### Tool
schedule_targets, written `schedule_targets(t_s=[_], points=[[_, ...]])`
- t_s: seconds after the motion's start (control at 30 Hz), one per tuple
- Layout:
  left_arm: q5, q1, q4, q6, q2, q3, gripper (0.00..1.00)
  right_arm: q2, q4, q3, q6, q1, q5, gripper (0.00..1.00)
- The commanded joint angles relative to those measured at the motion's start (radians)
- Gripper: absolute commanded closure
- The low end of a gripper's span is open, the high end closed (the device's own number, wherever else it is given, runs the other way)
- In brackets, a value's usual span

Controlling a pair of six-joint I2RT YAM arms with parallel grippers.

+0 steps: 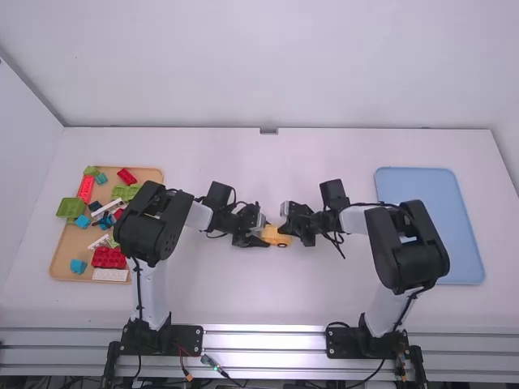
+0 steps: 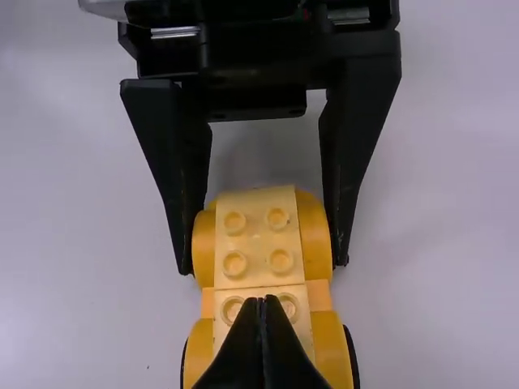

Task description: Assemble lego blocks to make yellow taxi

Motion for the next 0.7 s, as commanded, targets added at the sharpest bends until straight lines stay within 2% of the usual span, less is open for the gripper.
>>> schedule_targets(t_s=[0.0, 0.1, 0.23, 0.4, 0.6, 0.67], points=[[0.015, 0.003, 0.007, 0.017, 0.005, -0.006, 0.51, 0.079, -0.025, -0.008, 0.009, 0.018, 0.172, 1.0], [0.014, 0.003, 0.012, -0.005, 0.005, -0.006, 0.5, 0.138, -0.056, 0.045, 0.031, 0.04, 0.2, 1.0], [0.014, 0.003, 0.011, -0.001, 0.005, -0.006, 0.5, 0.181, -0.168, 0.119, -0.064, 0.047, 0.191, 1.0], [0.011, 0.003, 0.007, -0.001, 0.005, -0.006, 0.5, 0.166, -0.268, 0.197, -0.133, 0.036, 0.12, 1.0], [0.011, 0.003, -0.003, -0.001, 0.005, -0.006, 0.48, 0.082, -0.395, 0.309, -0.164, -0.005, 0.063, 0.99], [0.01, 0.003, -0.003, 0.0, 0.005, -0.006, 0.45, 0.05, -0.39, 0.335, -0.131, -0.012, 0.081, 0.78]])
